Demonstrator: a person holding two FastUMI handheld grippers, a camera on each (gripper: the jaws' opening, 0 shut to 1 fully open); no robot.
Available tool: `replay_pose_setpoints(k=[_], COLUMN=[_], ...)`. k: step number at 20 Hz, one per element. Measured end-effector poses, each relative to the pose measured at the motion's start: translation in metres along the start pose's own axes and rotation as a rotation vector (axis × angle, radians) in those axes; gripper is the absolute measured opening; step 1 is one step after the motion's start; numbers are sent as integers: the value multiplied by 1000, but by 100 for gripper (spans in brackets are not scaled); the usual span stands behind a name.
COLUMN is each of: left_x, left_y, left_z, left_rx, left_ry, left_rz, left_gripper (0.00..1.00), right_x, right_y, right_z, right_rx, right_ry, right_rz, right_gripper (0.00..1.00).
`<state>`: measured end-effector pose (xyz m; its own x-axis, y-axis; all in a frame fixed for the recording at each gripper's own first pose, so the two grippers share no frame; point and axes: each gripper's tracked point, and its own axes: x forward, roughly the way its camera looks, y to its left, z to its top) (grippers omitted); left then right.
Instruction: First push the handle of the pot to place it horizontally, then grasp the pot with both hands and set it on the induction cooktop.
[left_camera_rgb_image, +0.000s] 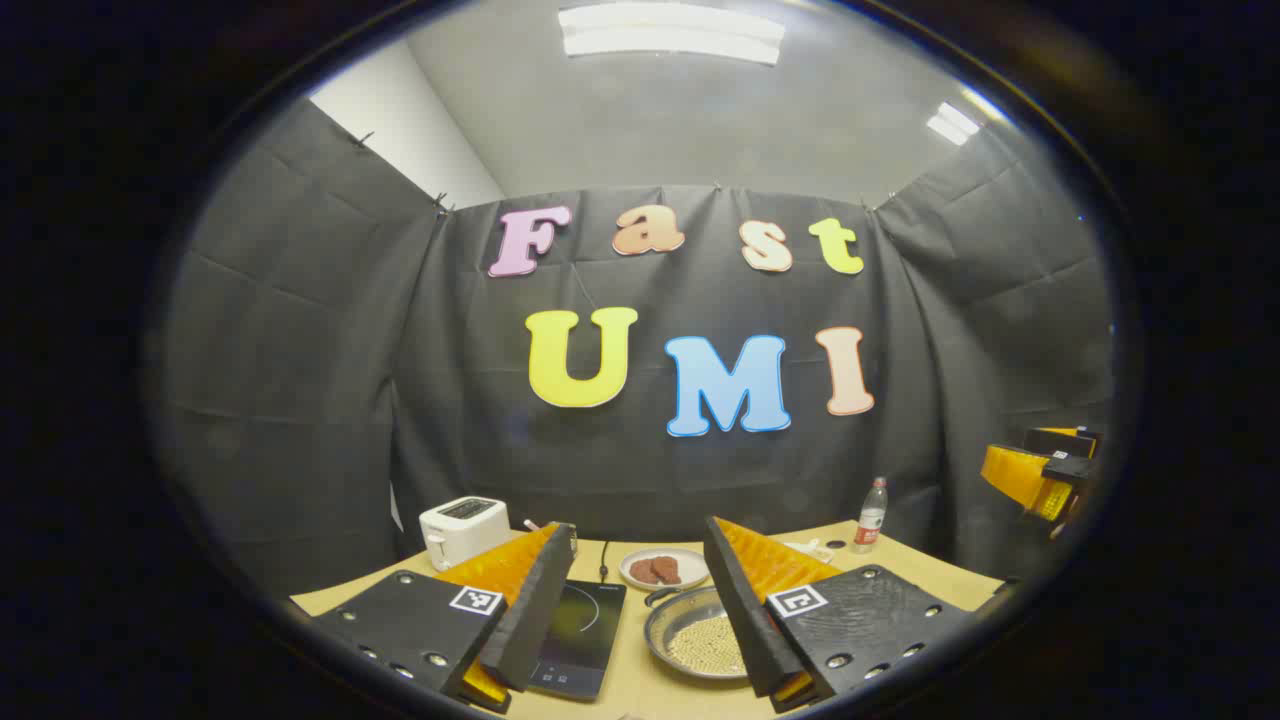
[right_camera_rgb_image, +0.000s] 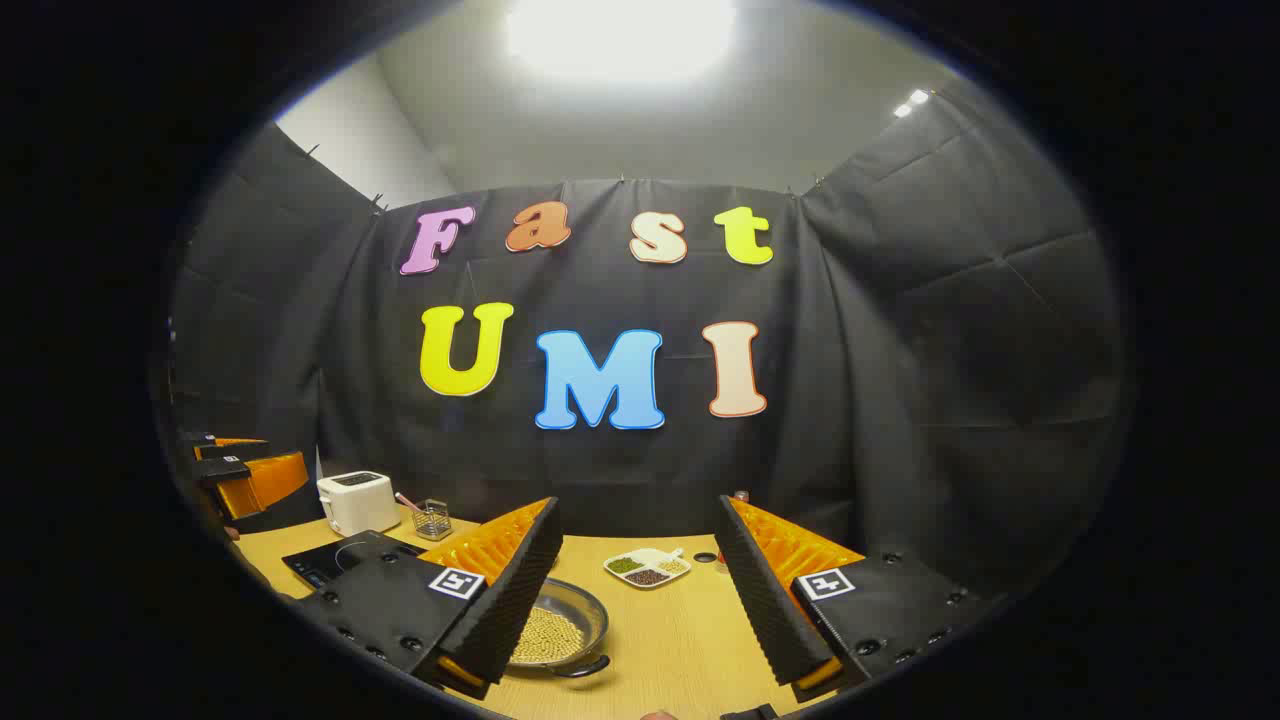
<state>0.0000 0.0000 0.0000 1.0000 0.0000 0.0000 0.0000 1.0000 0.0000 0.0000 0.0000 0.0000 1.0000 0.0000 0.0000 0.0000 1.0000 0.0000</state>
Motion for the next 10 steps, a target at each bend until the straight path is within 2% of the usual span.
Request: replay_pose_setpoints(k=[5, 6, 7, 8, 10], left_x=[-7, -8, -9, -10, -13], left_y=[3, 3, 5, 7, 10], left_z=[1, 2, 1, 2, 3], left_rx=[10, 12, 13, 11, 7], left_ry=[-4, -6, -6, -6, -6], left_rz=[4, 5, 7, 8, 15], left_gripper=[80, 77, 80, 77, 80], right_x=[-3, -4, -5, -6, -6], right_y=[-1, 0, 0, 1, 3], right_z=[1, 1, 1, 0, 0], right_rx=[-4, -4, -5, -7, -4], right_ry=[-8, -9, -8, -6, -4], right_rz=[-6, -6, -6, -6, -4], right_gripper=[98, 98, 96, 98, 98])
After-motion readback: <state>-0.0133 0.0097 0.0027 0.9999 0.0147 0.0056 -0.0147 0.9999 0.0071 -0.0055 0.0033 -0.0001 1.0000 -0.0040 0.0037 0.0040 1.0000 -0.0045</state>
